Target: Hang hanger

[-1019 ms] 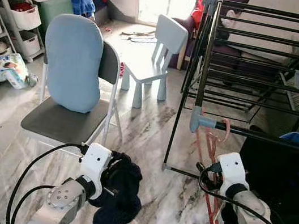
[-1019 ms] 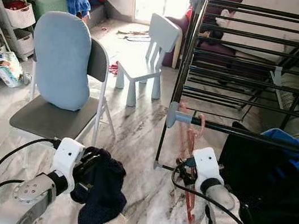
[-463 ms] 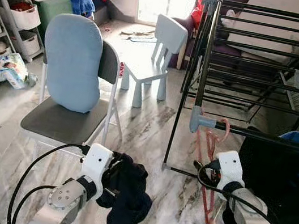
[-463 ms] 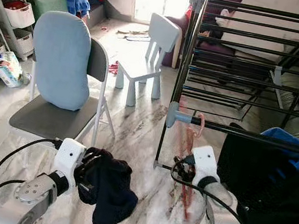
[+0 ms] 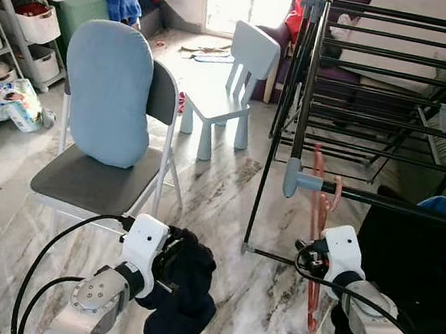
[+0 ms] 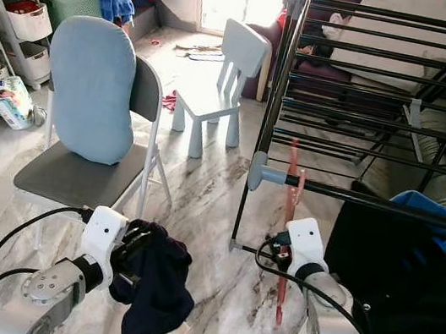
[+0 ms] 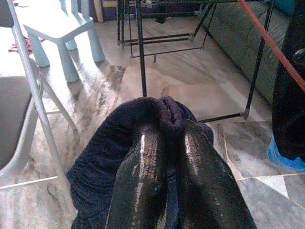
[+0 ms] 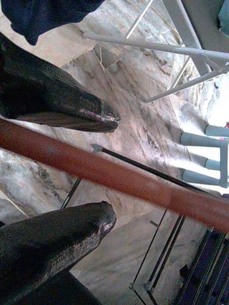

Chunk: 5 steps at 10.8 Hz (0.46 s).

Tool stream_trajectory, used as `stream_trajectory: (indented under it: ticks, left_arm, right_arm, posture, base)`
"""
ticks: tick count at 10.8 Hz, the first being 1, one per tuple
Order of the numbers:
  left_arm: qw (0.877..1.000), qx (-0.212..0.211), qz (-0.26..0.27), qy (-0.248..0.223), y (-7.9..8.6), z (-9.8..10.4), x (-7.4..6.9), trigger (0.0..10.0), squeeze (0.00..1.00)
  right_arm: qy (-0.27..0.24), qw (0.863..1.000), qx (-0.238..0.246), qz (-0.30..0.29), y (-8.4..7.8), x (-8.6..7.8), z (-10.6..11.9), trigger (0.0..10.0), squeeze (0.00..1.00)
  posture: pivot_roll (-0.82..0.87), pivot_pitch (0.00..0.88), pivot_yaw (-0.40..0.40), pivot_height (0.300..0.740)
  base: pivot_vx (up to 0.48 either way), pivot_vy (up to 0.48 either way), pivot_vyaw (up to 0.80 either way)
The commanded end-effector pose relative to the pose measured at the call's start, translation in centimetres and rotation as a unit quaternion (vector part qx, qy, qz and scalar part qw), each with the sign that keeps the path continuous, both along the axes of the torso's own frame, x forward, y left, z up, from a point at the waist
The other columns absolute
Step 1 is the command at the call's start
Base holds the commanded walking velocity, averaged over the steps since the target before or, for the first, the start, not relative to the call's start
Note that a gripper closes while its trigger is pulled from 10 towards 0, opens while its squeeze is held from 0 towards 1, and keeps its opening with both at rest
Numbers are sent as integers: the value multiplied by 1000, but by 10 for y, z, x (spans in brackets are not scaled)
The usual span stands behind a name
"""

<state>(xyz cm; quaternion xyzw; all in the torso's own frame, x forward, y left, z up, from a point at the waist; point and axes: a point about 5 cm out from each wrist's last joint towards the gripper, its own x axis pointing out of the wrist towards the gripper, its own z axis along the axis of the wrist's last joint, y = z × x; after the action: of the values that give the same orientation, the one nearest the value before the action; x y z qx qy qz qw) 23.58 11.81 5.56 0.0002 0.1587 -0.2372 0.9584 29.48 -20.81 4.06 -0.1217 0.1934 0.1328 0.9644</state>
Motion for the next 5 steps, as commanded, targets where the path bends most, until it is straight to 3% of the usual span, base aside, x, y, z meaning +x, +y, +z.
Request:
stream_trajectory:
  ticks: [1, 5]
  left_arm:
    - [1000, 0, -3, -14, 0, 6, 2, 10000, 0]
    - [1000, 2, -5, -12, 0, 5, 2, 10000, 0]
  right_arm:
    - [-1, 1000, -5, -10, -4, -2, -1, 0, 0]
    - [-3, 1000, -15, -19, -13, -3, -2, 0, 0]
  posture:
    - [-103, 0, 29, 740]
    - [-104, 0, 32, 740]
  base:
    - [0, 0, 0]
    - [0, 0, 0]
